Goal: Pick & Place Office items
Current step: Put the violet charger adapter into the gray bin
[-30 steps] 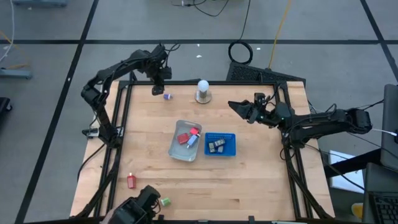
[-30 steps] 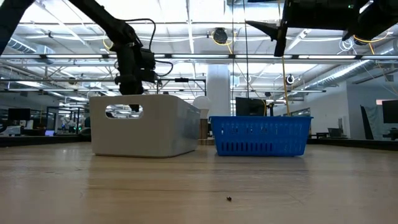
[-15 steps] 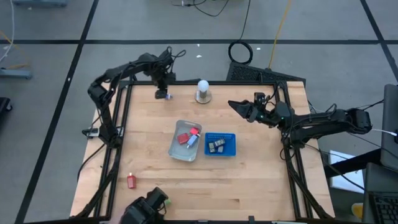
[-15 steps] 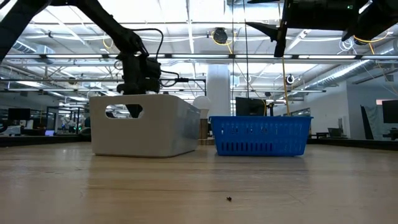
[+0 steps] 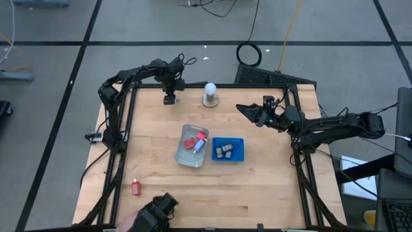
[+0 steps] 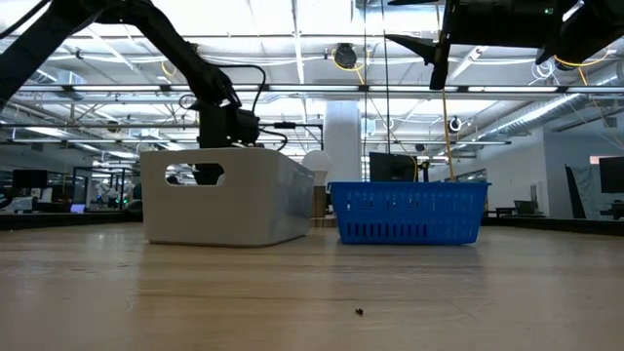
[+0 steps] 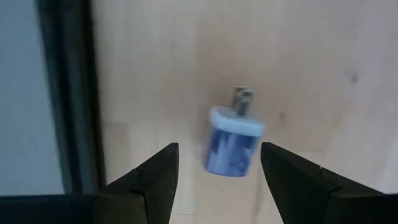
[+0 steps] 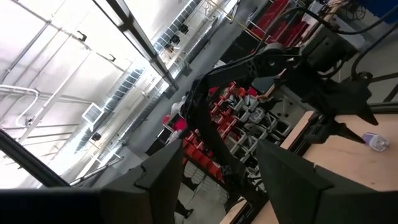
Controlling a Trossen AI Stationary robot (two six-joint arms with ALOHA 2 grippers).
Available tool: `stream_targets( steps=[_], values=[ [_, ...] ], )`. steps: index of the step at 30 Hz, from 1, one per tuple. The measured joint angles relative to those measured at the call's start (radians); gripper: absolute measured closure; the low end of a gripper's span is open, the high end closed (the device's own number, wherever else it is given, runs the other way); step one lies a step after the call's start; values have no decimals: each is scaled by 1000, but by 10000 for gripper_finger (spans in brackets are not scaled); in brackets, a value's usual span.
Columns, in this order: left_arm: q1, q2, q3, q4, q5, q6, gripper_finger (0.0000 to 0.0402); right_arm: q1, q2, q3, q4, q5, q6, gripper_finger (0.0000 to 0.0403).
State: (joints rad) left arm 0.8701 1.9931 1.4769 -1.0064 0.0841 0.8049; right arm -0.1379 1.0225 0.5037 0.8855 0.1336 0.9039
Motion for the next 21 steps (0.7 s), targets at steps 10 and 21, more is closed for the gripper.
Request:
stream_targets(
  steps=[10, 21],
  values=[
    [5, 2, -9, 8, 34, -14, 172, 0, 0, 0, 0, -3, 0, 206],
    [-41, -2, -149, 128, -36, -9, 172, 0, 0, 0, 0, -3, -1, 206]
  ],
)
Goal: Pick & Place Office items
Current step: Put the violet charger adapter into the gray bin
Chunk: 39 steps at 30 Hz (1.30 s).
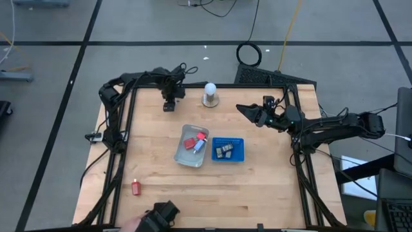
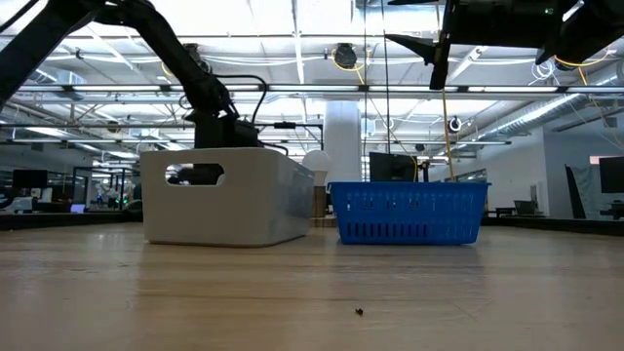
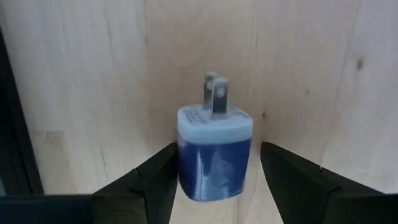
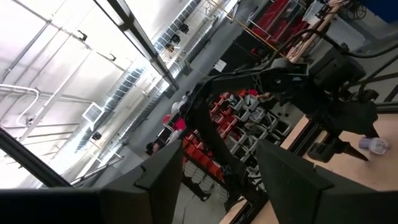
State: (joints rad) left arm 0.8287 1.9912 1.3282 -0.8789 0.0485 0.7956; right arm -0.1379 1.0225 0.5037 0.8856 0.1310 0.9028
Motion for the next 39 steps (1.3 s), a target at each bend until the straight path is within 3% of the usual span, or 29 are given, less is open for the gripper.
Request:
stream_targets(
  steps=[16, 24, 39],
  values=[
    [-10, -1, -10, 51, 0, -88, 177, 0, 0, 0, 0, 3, 1, 206],
    [-11, 0, -9, 48, 2, -107, 271, 0, 0, 0, 0, 3, 1, 206],
    [-5, -106, -13, -32, -4, -161, 270, 0, 0, 0, -2, 3, -6, 206]
  ],
)
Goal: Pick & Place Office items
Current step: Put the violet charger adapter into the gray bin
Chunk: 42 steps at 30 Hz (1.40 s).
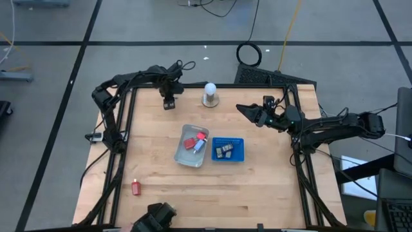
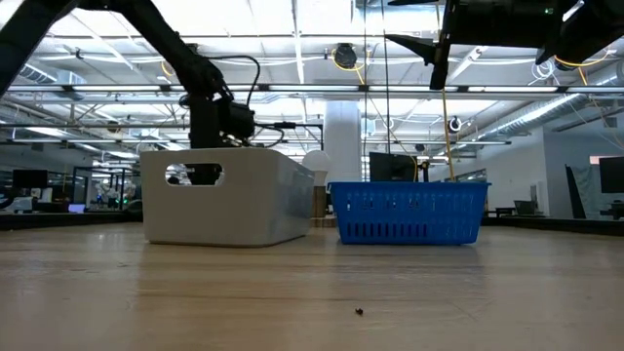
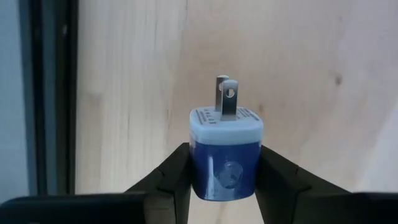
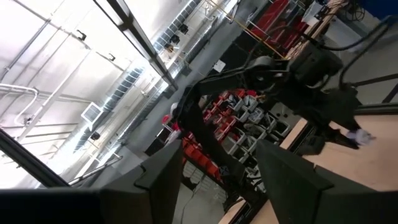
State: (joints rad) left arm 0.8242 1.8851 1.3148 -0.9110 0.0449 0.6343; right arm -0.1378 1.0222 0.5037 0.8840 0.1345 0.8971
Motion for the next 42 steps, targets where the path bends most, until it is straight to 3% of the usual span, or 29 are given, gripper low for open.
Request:
stream_targets(
  steps=[13, 23, 42],
  values=[
    [-21, -279, 2, -90, 7, -107, 270, 0, 0, 0, -60, 0, -4, 206],
    [-110, -470, 3, -160, 13, -234, 270, 0, 0, 0, -59, 20, -20, 206],
    [-392, -506, 3, -95, 89, -421, 270, 0, 0, 0, -59, 58, 4, 206]
  ],
)
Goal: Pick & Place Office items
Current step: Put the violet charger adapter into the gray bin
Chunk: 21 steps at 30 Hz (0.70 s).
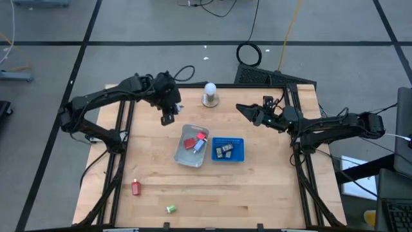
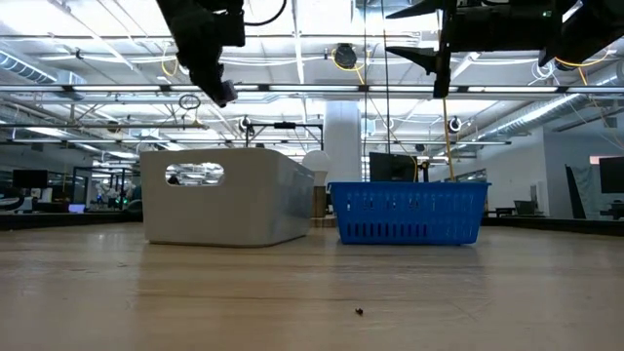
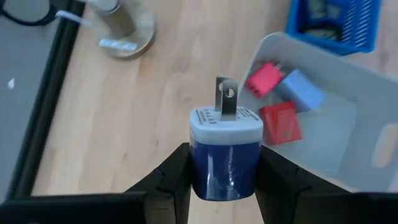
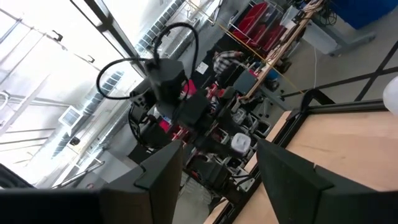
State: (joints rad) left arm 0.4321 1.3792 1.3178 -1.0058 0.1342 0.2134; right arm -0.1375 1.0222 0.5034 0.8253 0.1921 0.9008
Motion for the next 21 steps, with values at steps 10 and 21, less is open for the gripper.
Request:
stream_targets(
  steps=[10, 21],
  values=[
    [-121, 0, 0, 47, 6, -68, 269, 2, 0, 0, 0, 25, 3, 206],
    [-173, 38, 0, 118, 8, -121, 269, 2, 0, 0, 0, 24, 23, 206]
  ],
)
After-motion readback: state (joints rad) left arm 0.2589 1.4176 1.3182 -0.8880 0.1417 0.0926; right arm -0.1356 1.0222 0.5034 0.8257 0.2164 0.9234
